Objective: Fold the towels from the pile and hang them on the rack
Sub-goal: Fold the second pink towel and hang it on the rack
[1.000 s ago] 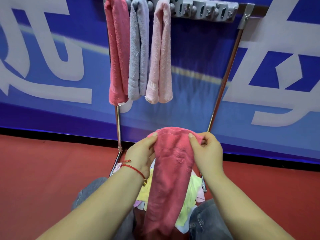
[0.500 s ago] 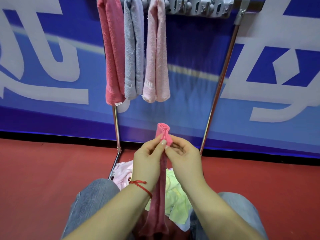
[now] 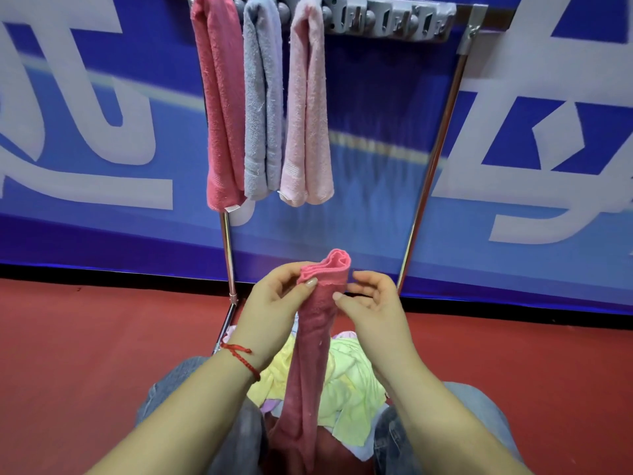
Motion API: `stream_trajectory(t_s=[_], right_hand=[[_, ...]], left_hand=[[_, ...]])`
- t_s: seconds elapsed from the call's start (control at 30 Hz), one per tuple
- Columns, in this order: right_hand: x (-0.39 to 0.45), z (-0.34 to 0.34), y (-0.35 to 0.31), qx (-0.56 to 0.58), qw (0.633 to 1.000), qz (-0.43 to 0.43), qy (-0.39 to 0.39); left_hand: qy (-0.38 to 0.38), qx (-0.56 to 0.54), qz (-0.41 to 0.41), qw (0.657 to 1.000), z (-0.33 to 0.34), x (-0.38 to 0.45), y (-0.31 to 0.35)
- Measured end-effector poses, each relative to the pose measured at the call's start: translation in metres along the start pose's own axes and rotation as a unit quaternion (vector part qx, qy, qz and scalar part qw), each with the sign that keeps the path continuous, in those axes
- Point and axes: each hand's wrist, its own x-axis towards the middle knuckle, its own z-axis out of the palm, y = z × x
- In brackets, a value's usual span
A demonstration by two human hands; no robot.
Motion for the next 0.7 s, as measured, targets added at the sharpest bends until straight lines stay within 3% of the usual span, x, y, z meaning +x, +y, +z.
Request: stream_trajectory(t_s=[0.2, 0.53, 0.7], right_hand=[[0.003, -0.011, -0.010, 0.024, 0.993, 0.018, -0.114], [0.005, -0.012, -0.020, -0.017, 0.991, -0.082, -0.107], [0.005, -0.018, -0.033, -0.041, 0.982, -0.088, -0.161]], left_hand=[[-0.120, -0.006, -0.019, 0.993, -0.013, 0.006, 0.019], [-0.044, 0.005, 0.022, 0.999, -0.019, 0.005, 0.021], [-0.093, -0.091, -0.021, 0.991, -0.025, 0.009, 0.022]])
